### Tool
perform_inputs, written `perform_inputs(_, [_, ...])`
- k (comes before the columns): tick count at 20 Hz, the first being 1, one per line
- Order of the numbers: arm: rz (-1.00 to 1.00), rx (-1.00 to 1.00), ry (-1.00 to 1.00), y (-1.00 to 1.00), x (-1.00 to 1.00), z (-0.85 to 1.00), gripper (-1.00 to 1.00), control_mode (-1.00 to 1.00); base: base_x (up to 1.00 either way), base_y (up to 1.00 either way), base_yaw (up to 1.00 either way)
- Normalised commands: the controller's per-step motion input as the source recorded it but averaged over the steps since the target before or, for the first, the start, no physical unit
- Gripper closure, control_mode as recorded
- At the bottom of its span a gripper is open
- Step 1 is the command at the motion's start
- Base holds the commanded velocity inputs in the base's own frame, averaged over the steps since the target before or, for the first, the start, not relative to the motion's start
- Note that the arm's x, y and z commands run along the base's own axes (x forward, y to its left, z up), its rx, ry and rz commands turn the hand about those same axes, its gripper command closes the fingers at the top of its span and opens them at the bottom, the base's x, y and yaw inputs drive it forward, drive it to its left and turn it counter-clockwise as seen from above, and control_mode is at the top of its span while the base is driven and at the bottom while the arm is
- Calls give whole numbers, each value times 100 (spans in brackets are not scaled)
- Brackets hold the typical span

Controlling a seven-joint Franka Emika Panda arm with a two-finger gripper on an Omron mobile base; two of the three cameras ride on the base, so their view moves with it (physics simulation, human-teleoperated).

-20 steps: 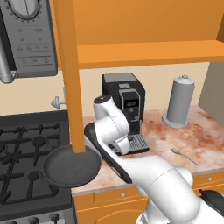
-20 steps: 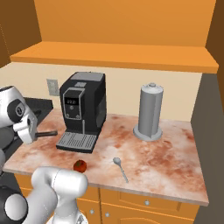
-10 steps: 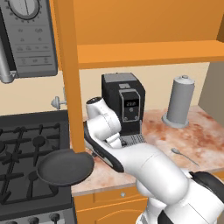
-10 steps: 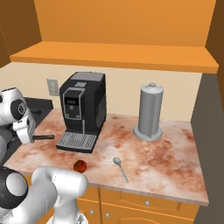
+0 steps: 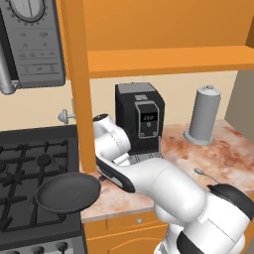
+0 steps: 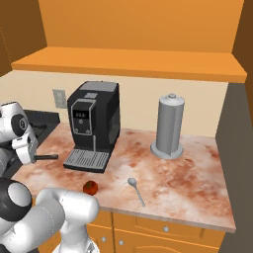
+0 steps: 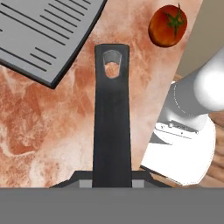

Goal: Pick the pan from the cabinet and place it on the stove. Then turn on the stove burner for the pan.

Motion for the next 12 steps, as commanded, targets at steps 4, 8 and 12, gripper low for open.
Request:
perform_inputs(4, [-2, 0, -1, 6, 0, -12, 100, -100, 0, 0, 0])
perform_inputs(8, [-3, 0, -5, 4, 0, -9, 100, -100, 0, 0, 0])
perform_inputs(12, [-3, 0, -5, 7, 0, -8, 100, -100, 0, 0, 0])
